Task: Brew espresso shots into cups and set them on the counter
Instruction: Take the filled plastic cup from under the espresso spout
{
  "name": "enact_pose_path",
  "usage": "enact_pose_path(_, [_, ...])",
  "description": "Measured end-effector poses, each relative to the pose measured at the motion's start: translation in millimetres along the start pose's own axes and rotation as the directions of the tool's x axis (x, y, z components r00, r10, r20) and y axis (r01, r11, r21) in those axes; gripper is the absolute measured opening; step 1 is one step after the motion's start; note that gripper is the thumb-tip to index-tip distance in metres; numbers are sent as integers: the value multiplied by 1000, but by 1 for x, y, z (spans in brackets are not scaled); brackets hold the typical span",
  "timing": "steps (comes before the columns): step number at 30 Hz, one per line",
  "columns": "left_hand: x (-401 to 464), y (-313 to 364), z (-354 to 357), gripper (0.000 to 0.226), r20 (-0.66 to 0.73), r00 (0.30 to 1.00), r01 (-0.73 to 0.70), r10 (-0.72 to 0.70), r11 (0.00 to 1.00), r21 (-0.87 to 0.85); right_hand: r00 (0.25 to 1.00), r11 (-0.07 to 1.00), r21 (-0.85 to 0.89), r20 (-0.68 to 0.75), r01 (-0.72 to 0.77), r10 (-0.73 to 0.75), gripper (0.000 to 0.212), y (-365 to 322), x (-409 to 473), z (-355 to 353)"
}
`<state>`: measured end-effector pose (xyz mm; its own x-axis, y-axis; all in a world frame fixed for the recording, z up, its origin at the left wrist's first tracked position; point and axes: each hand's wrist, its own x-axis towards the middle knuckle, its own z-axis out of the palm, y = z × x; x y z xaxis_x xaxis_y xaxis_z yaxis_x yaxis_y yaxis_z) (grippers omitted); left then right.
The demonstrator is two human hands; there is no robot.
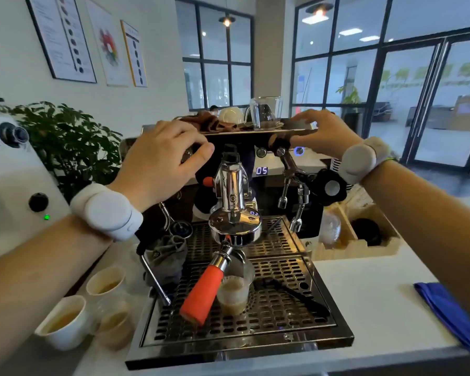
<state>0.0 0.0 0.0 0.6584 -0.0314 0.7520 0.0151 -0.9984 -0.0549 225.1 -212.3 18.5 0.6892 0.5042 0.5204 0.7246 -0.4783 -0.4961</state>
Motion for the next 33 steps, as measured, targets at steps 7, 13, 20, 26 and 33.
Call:
enact_pose_path(7, [-9, -14, 5, 32, 12, 998, 60, -62, 991, 119, 1000, 975, -224, 30, 4, 3, 52, 20, 3, 2])
enact_pose_path(13, [-11, -17, 7, 28, -13, 996, 89, -88, 981, 172, 999, 967, -254, 6, 32, -31, 51, 23, 12, 4])
enact_pose_path(20, [-12, -17, 8, 28, -36, 996, 91, -86, 971, 219, 999, 960, -277, -11, 38, -43, 51, 26, 16, 5])
enact_pose_path(26, [-13, -18, 9, 30, -52, 996, 77, -67, 972, 223, 1000, 960, -279, -15, 20, -26, 50, 26, 18, 8])
enact_pose_path(33, [-11, -21, 8, 32, -7, 995, 100, -101, 972, 211, 999, 964, -265, -28, -27, 20, 51, 21, 13, 7])
